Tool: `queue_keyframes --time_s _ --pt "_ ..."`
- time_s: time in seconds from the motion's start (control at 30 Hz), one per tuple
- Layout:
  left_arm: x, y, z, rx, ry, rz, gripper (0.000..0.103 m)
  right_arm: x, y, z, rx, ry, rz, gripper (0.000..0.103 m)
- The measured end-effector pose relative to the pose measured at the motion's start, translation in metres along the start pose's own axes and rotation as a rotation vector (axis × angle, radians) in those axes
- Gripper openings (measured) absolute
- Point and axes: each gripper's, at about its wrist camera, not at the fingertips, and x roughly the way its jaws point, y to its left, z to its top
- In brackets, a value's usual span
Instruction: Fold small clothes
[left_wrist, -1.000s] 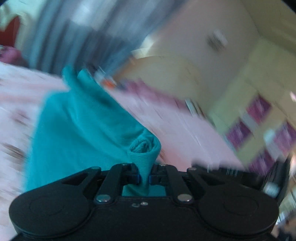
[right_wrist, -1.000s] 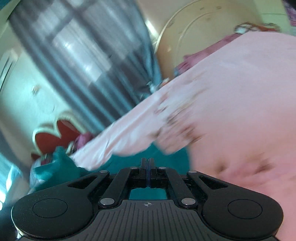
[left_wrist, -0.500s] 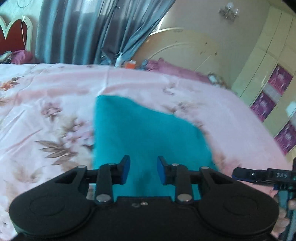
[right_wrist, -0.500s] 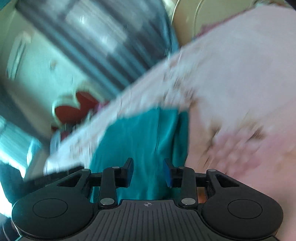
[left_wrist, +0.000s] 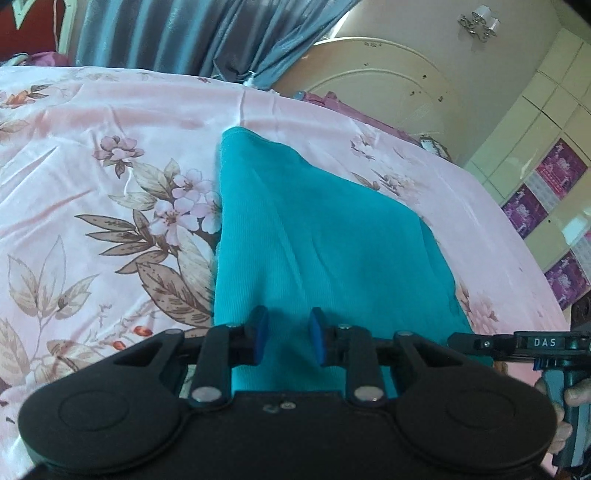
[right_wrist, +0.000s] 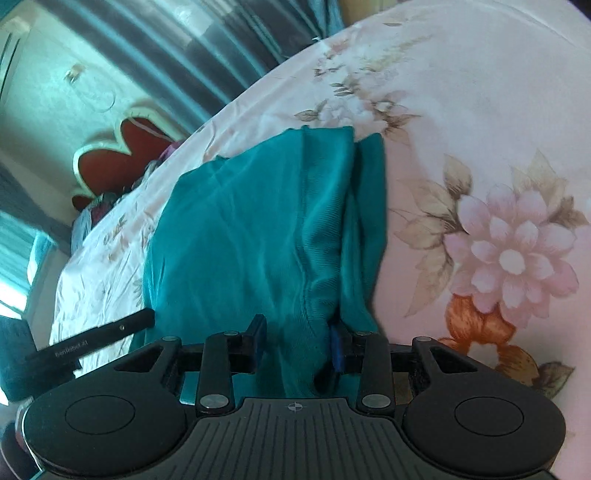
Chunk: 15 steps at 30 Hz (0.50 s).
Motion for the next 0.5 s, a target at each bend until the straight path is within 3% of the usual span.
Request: queue_keyframes --time_s 0.03,0.17,0.3,0.4,0.5 --pt "0.000 -0.001 0.002 0.007 0.003 -0.003 0.026 0.001 0.003 -0.001 -0.034 0.009 -0.008 0.009" --pt "-0.008 -0.009 0.007 0.057 -0.018 -0.037 0.023 -0.001 0.018 0.004 -0.113 -0.052 -0.054 0.009" --pt "-0.011 -0.031 0.013 0.132 -0.011 -0.075 0.025 -0.039 0.027 0.006 -0.159 -0.117 -0.064 0.008" --pt "0.014 -0.042 0.004 0.214 0.077 -0.014 0.024 -0.027 0.010 0.002 -0.138 -0.067 -0.107 0.009" --pt "0.013 -0.035 0.007 0.174 0.080 -0.048 0.024 -0.008 -0.002 -0.003 -0.096 -0.034 -0.105 0.009"
